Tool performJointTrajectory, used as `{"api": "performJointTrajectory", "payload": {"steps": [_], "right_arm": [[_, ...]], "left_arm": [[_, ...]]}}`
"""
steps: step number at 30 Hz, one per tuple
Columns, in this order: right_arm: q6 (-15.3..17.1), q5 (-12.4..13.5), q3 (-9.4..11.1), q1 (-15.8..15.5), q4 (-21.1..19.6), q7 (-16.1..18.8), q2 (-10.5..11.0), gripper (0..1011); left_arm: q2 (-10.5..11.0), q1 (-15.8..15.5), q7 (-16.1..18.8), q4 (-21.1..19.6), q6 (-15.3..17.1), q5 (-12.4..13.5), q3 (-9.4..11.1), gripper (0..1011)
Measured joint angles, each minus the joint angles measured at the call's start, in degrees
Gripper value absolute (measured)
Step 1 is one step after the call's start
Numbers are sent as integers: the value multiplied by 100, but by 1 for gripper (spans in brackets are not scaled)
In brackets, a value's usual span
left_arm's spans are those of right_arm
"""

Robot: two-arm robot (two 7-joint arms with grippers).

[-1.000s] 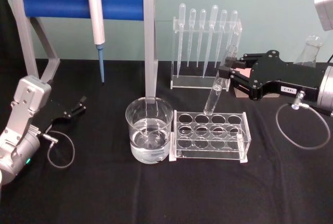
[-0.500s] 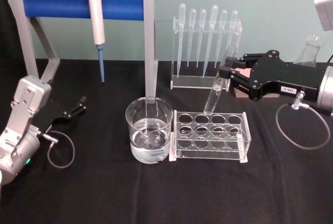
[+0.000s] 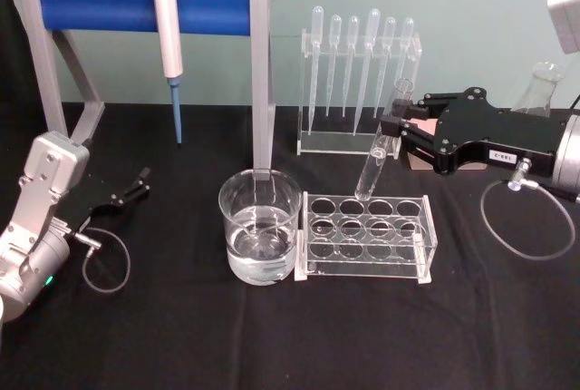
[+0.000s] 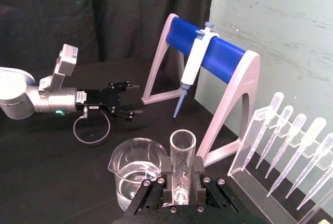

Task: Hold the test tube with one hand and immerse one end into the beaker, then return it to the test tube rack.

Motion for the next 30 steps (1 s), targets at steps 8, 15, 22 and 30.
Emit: {"api": "performJointTrajectory", "payload": {"steps": [8,15,22,30], "right_arm": [[0,0,0,0,0,0,0,238],[85,2,-101,202,-15,-7,-3,238],[231,-63,-327,555,-59,0,-146,238],[433,-207,-731,1045,-58,-50,-562,238]], "left_arm": [[0,0,0,0,0,0,0,1000],[0,0,0,0,0,0,0,1000],[0,0,0,0,0,0,0,1000],[0,0,0,0,0,0,0,1000]]}}
